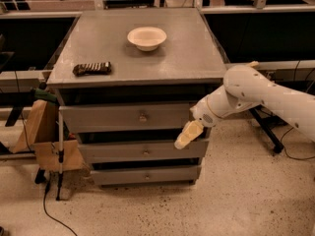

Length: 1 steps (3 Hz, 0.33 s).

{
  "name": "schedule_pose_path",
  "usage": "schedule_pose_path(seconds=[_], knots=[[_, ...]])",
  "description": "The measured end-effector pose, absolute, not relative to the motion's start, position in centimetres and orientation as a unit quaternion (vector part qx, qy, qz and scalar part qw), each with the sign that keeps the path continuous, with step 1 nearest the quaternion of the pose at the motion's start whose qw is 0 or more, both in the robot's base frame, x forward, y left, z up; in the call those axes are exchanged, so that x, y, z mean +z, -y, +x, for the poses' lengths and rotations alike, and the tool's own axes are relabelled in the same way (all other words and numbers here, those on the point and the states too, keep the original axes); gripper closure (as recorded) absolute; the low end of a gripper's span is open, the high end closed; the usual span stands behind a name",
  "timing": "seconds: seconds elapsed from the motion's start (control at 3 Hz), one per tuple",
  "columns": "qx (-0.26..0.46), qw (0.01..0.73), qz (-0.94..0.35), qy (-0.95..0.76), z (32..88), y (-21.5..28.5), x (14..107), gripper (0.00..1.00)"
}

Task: Close top drawer

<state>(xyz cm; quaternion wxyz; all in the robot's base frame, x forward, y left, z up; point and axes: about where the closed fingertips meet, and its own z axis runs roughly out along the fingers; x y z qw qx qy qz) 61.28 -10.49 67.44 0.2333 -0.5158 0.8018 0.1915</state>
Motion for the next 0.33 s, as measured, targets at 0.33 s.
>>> schedule_pose_path(seconds=[0.33], knots=[[0.192,0.233,-0.516,-0.802,61.28,10.49,67.44,0.0]])
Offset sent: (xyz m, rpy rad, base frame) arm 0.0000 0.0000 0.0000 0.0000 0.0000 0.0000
